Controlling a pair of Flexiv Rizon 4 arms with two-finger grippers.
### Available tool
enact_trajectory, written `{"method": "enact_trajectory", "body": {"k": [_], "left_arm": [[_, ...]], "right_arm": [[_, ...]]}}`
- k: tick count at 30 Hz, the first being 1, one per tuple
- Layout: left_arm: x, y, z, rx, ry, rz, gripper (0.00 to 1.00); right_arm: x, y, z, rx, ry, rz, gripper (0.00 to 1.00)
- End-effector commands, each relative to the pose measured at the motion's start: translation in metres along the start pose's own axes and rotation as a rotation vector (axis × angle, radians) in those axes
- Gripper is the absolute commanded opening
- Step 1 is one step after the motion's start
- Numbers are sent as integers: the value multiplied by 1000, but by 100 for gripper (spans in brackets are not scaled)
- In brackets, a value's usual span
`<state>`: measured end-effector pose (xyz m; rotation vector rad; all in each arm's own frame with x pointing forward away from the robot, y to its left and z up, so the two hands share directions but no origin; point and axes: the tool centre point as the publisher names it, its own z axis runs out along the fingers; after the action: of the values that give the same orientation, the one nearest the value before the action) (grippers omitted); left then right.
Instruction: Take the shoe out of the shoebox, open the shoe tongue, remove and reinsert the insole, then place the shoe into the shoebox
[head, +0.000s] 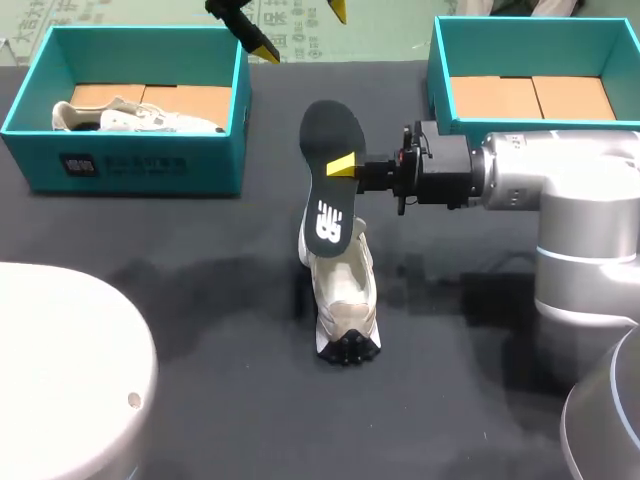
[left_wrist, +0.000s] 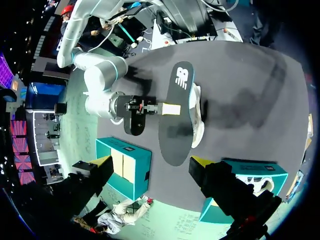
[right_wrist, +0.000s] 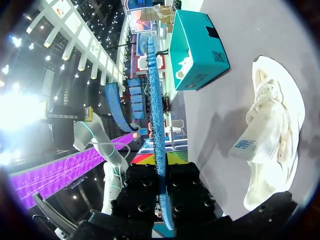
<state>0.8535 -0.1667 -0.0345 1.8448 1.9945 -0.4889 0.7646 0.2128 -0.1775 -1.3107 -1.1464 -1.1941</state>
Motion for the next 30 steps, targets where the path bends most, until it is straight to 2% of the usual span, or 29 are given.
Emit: {"method": "enact_trajectory", "body": {"k": [1, 3, 4, 6, 9, 15, 23, 30], "left_arm": [[-6, -6, -2, -78, 512, 11, 100], [-6, -6, -2, -78, 512, 11, 100], [-10, -6, 3, -84, 575, 4, 100], [-15, -6, 5, -13, 599, 21, 100], [-19, -3, 9, 23, 631, 36, 100], [-22, 9, 23, 151, 615, 105, 100], [-32, -2, 34, 140, 662, 163, 100], [-28, -3, 41, 131, 654, 193, 100]], "right_arm": [[0, 0, 1, 0, -3, 1, 0], [0, 0, 1, 0, -3, 1, 0], [0, 0, 1, 0, -3, 1, 0], [0, 0, 1, 0, -3, 1, 0], [0, 0, 1, 0, -3, 1, 0], [0, 0, 1, 0, -3, 1, 0], [0, 0, 1, 0, -3, 1, 0], [0, 0, 1, 0, -3, 1, 0]]}}
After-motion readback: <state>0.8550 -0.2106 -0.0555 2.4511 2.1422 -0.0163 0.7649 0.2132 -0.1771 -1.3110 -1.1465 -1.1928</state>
